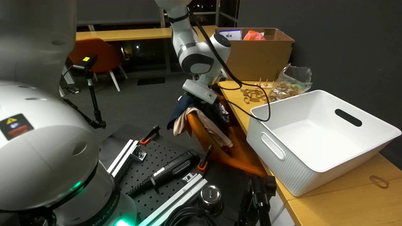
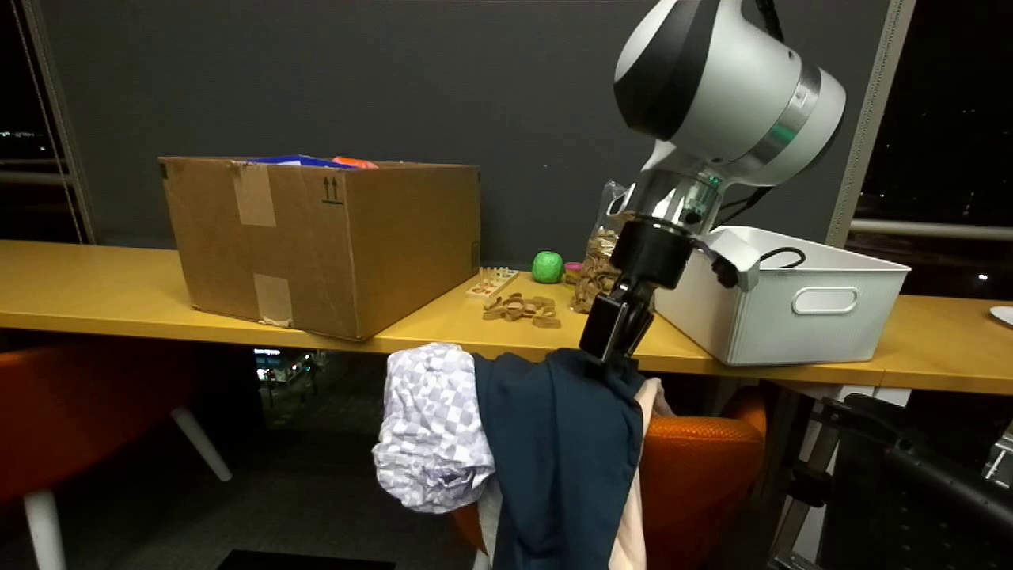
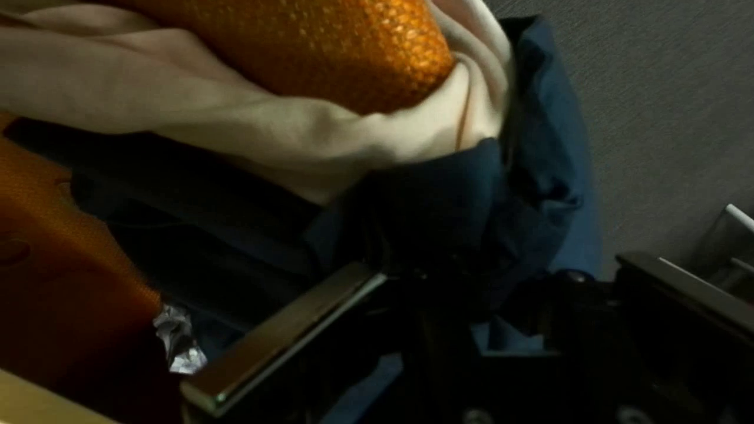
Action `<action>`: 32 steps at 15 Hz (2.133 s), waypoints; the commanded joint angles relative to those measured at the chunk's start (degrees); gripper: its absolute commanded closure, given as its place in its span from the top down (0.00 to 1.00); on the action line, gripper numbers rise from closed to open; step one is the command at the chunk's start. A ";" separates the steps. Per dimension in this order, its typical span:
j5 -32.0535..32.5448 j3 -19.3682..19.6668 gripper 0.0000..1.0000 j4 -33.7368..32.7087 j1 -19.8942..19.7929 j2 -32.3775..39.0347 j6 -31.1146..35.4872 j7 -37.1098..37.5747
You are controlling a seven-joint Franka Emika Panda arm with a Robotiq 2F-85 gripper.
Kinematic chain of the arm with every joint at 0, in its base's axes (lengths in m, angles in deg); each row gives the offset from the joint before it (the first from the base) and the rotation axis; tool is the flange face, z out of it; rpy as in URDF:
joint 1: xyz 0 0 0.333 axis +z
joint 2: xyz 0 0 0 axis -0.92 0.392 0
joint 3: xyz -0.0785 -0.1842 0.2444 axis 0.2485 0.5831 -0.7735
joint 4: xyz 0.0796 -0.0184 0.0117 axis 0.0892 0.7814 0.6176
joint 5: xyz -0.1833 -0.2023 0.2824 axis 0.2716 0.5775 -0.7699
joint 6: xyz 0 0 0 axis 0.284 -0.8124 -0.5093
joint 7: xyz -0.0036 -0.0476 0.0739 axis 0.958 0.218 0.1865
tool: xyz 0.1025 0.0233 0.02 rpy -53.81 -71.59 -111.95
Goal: Shift the clothes to the storage bin
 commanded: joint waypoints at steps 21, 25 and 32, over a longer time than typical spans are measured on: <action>24.77 20.07 0.05 -14.30 -6.77 -32.97 -26.22 19.33; 31.03 25.14 0.05 -12.92 -8.86 -36.74 -30.08 20.64; 45.37 30.18 0.05 -4.09 -13.49 -30.71 -18.88 26.21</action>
